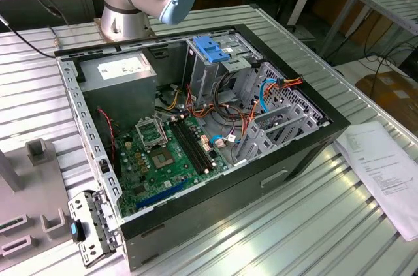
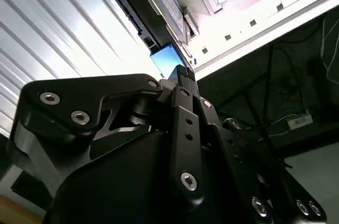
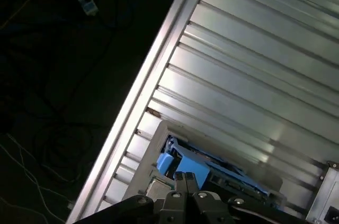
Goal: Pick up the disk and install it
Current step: 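Pick up the disk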
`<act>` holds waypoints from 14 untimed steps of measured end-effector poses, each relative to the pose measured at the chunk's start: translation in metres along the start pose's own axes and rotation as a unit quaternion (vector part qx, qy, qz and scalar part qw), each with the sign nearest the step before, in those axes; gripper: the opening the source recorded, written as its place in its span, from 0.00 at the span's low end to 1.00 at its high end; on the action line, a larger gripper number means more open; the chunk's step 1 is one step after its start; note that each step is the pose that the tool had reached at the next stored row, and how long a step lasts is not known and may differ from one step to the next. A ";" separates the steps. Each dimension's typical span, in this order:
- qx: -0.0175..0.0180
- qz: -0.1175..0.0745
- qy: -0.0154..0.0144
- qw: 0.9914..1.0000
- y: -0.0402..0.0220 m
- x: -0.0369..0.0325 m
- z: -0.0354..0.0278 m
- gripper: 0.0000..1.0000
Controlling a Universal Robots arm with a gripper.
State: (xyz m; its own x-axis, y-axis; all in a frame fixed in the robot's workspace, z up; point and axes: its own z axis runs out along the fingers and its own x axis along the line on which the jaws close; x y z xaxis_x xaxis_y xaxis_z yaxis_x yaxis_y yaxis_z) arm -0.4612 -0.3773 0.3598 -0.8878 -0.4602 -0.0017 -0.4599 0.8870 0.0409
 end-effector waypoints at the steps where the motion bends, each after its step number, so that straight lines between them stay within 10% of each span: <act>1: 0.000 -0.008 0.000 1.000 0.0000 0.0000 0.0000 0.11; 4: 0.001 -0.062 0.001 0.998 0.0000 0.0000 0.0003 0.11; 10: 0.001 -0.136 0.003 0.991 0.0000 0.0000 0.0005 0.11; 14: 0.002 -0.188 0.003 0.982 0.0000 0.0000 0.0007 0.11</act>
State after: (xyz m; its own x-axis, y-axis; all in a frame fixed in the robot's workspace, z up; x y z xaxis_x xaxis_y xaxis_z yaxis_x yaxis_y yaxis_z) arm -0.4612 -0.3773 0.3591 -0.6549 -0.7556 -0.0090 -0.7554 0.6543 0.0339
